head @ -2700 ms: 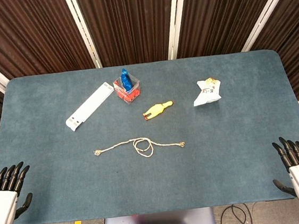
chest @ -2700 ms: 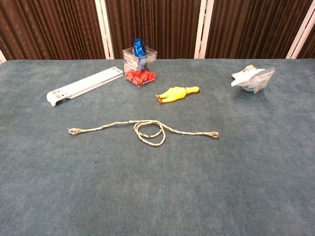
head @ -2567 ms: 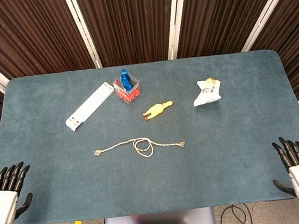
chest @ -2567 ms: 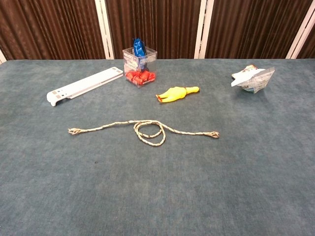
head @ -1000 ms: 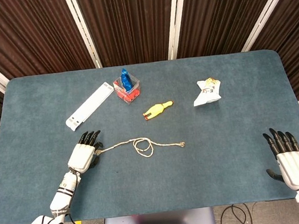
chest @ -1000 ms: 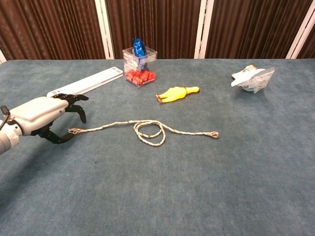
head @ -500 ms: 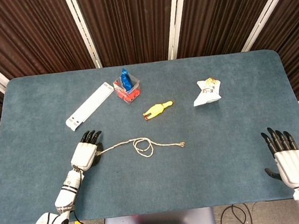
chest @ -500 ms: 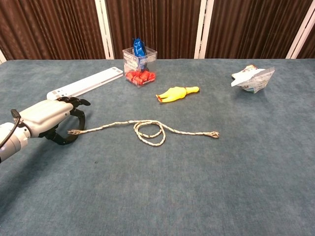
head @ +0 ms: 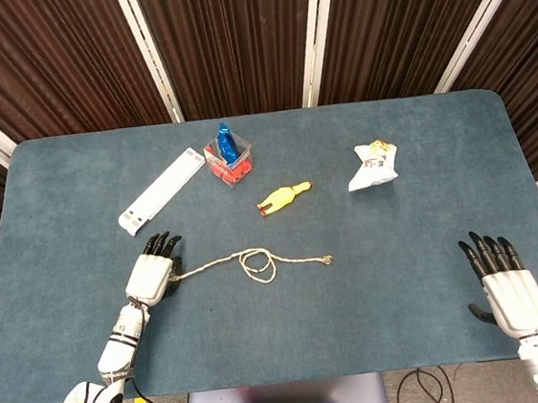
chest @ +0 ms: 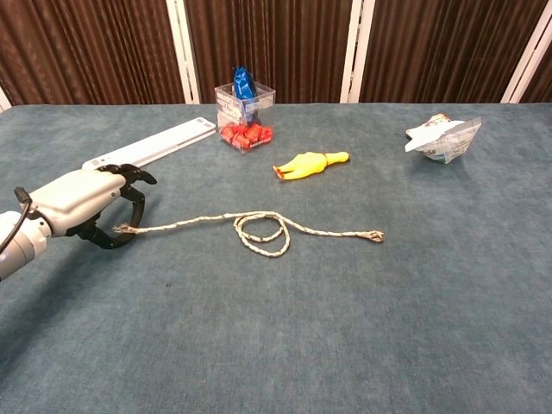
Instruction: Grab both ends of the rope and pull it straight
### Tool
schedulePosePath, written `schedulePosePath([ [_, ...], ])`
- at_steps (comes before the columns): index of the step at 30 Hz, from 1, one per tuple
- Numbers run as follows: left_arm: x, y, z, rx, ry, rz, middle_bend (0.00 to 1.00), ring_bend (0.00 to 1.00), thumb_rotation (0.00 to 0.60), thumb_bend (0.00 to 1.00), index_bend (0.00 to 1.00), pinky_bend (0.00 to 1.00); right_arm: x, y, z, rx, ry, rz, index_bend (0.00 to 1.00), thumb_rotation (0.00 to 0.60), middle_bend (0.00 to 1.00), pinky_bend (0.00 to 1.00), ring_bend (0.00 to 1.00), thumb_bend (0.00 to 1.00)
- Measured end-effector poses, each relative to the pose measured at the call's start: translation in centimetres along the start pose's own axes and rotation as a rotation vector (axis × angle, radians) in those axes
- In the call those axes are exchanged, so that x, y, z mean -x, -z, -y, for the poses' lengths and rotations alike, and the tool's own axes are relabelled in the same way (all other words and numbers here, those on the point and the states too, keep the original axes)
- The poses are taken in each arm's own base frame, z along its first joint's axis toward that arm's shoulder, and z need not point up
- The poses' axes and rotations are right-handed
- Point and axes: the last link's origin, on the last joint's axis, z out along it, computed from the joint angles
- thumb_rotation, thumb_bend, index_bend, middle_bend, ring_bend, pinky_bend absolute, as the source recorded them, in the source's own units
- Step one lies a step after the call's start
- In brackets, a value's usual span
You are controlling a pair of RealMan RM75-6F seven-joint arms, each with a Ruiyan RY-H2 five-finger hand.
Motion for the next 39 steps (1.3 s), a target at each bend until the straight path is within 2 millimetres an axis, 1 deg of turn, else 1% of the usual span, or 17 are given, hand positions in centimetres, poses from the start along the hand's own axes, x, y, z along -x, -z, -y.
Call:
schedulePosePath([
  [2,-0.2,0.1,0.1,0.003,0.002,-0.006,0.14,0.0,0.6,0.41,0.69,0.1,0.1,-0.5,0.4,-0.019,-0.002,0.006,0.0,0.6,0.0,0.0,0.0,0.23],
  [3,-0.2,0.2,0.1,0.005,0.005,-0.007,0.14,0.0,0.6,0.41,0.69,0.1,0.1,-0.9,0.7,-0.036,-0.005,0.012,0.03,0.6,0.0,0.0,0.0,0.25],
  [5,-0.3,0.4,0.2,0.009,0.011,-0.009,0.14,0.0,0.6,0.41,0.69,0.1,0.1,-1.8,1.4,-0.069,-0.01,0.018,0.12,0.6,0.0,0.0,0.0,0.3],
  [7,-0.4,0.7,0.3,0.013,0.017,-0.011,0.14,0.0,0.6,0.41,0.69,0.1,0.0,-3.0,2.5,-0.11,-0.017,0.019,0.29,0.6,0.0,0.0,0.0,0.37],
  [9,-0.6,1.0,0.4,0.016,0.019,-0.012,0.14,0.0,0.6,0.41,0.69,0.1,0.0,-4.5,3.8,-0.149,-0.027,0.014,0.4,0.6,0.0,0.0,0.0,0.37],
  [11,-0.7,1.1,0.5,0.017,0.02,-0.013,0.14,0.0,0.6,0.41,0.69,0.1,0.1,-5.6,5.0,-0.177,-0.032,0.014,0.46,0.6,0.0,0.0,0.0,0.37],
  [14,-0.9,1.3,0.6,0.016,0.023,-0.016,0.14,0.0,0.6,0.41,0.7,0.1,0.5,-7.4,6.9,-0.218,-0.025,0.032,0.52,0.6,0.0,0.0,0.0,0.37],
  [18,-1.0,1.8,1.0,0.012,0.022,-0.017,0.14,0.0,0.6,0.41,0.7,0.1,1.5,-9.6,10.0,-0.262,-0.007,0.057,0.52,0.6,0.0,0.0,0.0,0.38],
  [21,-1.0,1.9,1.1,0.011,0.024,-0.016,0.14,0.0,0.6,0.41,0.7,0.1,2.5,-10.7,11.8,-0.277,0.008,0.064,0.5,0.6,0.0,0.0,0.0,0.37],
  [27,-0.9,2.2,1.4,0.011,0.029,-0.014,0.14,0.0,0.6,0.41,0.7,0.1,4.4,-12.9,14.7,-0.275,0.033,0.059,0.5,0.6,0.0,0.0,0.0,0.37],
  [33,-0.9,2.3,1.7,0.015,0.025,-0.01,0.14,0.0,0.6,0.41,0.7,0.1,5.6,-15.0,16.7,-0.257,0.03,0.058,0.53,0.6,0.0,0.0,0.0,0.38],
  [39,-0.9,2.3,1.9,0.013,0.025,-0.008,0.14,0.0,0.6,0.41,0.7,0.1,6.4,-16.4,18.2,-0.245,0.024,0.066,0.54,0.6,0.0,0.0,0.0,0.38],
])
